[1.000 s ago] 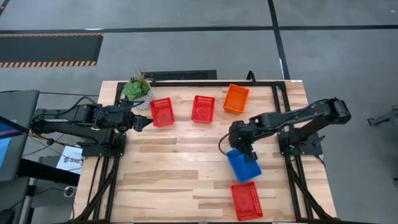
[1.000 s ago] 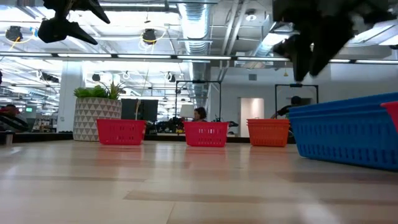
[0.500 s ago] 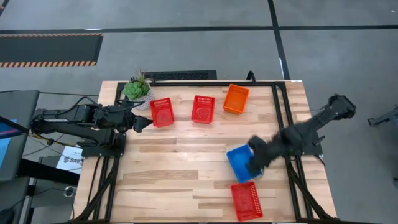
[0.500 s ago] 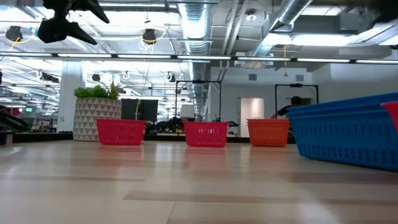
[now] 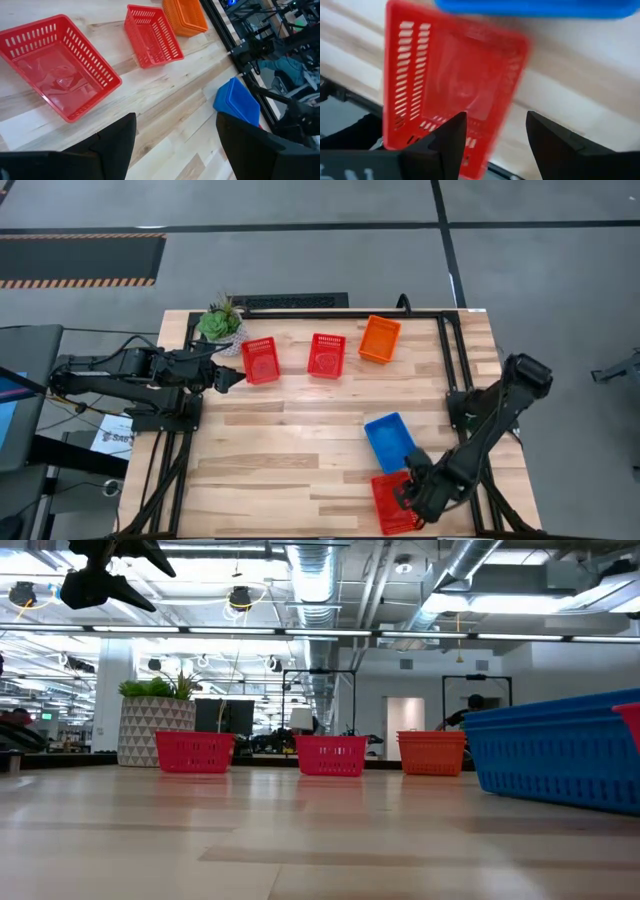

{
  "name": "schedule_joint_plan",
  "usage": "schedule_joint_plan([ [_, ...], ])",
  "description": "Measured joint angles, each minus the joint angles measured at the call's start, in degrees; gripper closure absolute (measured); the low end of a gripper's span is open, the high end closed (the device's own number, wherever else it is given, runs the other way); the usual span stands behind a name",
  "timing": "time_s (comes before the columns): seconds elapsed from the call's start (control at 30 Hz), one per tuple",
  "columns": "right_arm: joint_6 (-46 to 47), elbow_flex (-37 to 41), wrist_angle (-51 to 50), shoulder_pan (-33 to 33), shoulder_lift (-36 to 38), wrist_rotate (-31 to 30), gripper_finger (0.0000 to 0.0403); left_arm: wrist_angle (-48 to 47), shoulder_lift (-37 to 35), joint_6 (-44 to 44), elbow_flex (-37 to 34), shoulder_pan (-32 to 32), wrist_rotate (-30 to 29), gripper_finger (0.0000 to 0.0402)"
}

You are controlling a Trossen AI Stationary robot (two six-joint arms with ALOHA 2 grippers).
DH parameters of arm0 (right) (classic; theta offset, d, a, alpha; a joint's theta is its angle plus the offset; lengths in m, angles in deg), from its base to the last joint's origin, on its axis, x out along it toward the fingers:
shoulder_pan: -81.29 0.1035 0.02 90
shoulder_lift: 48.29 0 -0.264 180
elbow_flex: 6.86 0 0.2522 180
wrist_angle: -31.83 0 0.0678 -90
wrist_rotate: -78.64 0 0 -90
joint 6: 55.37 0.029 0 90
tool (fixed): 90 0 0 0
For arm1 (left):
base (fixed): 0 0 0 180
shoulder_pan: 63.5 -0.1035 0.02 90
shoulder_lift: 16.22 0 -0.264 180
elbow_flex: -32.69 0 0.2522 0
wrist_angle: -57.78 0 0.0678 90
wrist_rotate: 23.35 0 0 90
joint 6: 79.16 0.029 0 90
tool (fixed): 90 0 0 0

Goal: Stack baskets by color
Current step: Stack the bottom red bin on top of the top right red bin

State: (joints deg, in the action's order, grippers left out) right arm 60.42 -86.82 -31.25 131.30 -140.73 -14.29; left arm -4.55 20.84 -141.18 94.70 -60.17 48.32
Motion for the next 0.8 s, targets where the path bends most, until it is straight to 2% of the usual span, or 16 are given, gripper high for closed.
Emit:
schedule_joint_plan([
  [0.27,-0.3,0.0,4.6,0.1,-7.0,1.8,0.0185,0.0,0.0,0.1,0.0,0.0,0.5,0.0139],
  [0.37,-2.0,0.0,6.7,-0.1,-8.2,2.7,0.0201,0.0,0.0,0.7,0.0,0.0,1.2,0.0139],
  [0.47,-2.1,0.0,7.8,-0.6,-8.1,3.3,0.0258,-0.1,0.0,0.7,0.0,0.0,1.5,0.0139],
  [0.6,-2.8,0.0,7.9,-2.0,-7.7,3.7,0.0377,-0.1,0.0,1.4,0.0,0.0,1.5,0.0139],
  [0.8,-11.3,-1.9,13.1,-6.7,-7.6,7.4,0.0392,-0.1,0.0,2.8,0.0,0.0,1.5,0.0139],
])
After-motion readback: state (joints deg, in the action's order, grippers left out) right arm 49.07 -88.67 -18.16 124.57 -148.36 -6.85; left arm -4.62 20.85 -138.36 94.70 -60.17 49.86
